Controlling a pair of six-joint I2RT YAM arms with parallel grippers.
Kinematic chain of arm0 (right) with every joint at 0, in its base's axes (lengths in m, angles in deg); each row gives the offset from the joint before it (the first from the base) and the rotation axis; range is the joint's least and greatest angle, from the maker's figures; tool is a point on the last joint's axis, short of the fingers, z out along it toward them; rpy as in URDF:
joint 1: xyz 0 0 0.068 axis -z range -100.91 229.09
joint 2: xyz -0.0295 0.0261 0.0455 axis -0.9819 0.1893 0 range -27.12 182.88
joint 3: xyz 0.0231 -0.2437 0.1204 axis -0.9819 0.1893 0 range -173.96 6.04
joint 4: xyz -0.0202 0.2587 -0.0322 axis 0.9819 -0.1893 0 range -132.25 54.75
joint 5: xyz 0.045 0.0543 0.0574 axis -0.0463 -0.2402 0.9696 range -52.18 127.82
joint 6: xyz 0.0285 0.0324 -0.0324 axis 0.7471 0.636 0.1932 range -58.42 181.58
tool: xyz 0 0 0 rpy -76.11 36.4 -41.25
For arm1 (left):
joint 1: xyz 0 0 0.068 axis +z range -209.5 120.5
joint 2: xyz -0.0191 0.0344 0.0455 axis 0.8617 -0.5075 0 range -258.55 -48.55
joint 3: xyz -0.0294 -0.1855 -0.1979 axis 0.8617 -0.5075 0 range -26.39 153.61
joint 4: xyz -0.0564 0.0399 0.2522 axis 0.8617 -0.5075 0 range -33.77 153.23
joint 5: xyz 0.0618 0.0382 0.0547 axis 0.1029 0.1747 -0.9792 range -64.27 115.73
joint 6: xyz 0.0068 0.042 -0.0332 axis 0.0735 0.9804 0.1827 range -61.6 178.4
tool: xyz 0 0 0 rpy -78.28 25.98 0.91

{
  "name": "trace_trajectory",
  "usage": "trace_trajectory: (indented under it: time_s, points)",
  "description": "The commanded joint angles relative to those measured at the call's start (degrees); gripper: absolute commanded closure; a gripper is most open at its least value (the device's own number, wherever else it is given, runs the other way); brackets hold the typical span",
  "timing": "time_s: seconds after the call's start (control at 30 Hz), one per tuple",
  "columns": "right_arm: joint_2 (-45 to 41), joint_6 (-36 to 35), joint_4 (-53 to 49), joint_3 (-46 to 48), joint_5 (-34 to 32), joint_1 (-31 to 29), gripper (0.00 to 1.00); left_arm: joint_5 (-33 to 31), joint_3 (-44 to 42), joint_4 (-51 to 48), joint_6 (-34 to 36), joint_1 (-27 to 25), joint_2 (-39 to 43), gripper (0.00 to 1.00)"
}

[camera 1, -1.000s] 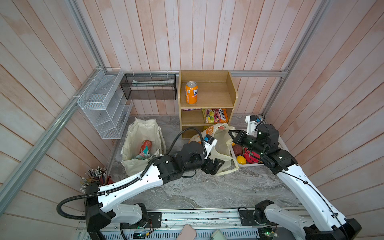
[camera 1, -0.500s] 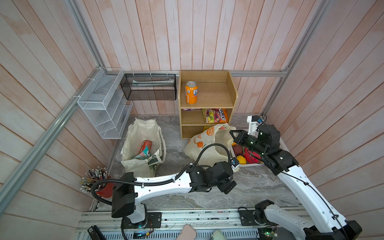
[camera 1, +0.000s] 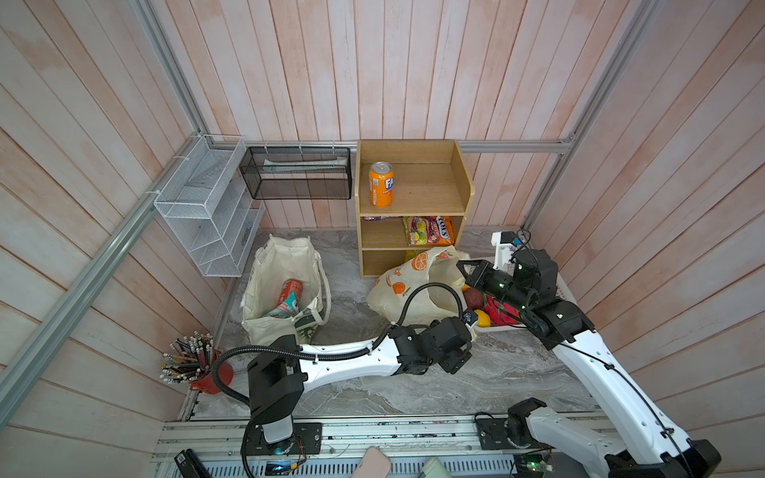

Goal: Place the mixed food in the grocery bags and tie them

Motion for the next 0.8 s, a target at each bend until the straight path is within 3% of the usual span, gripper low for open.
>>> trace_trajectory:
  time_s: [0.0, 0.1, 0.17, 0.2, 0.37, 0.53, 0.77]
  points:
    - [-0.74, 0.61, 1.61, 0.95, 0.88, 0.34, 1.00, -3.70, 1.63, 2.08, -0.34, 0.44, -1.59, 0.42]
    - [-0.79, 0.69, 1.76, 1.09, 1.04, 0.38, 1.00, -5.14, 1.55, 2.66, -0.51, 0.77, -2.67, 0.70]
    - [-0.86, 0.67, 1.68, 1.21, 1.09, 0.55, 1.00, -5.15, 1.20, 3.25, -0.50, 1.06, -2.90, 0.95]
    - [-0.85, 0.61, 1.63, 1.21, 1.23, 0.64, 1.00, -5.20, 1.17, 3.26, -0.49, 1.18, -2.92, 1.00]
    - [-1.39, 0.34, 1.03, 1.07, 1.80, 1.42, 1.00, -5.27, 1.15, 2.93, -1.17, 1.29, 2.03, 1.00]
    - [-2.17, -0.78, -0.40, 0.31, 3.64, 4.03, 1.00, -1.94, -0.11, 6.39, -2.96, 2.30, 13.58, 1.00]
    - [-2.49, -3.19, -4.20, -5.03, 7.28, 7.29, 1.00, 5.80, -4.51, 13.54, -8.16, 11.46, 26.94, 1.00]
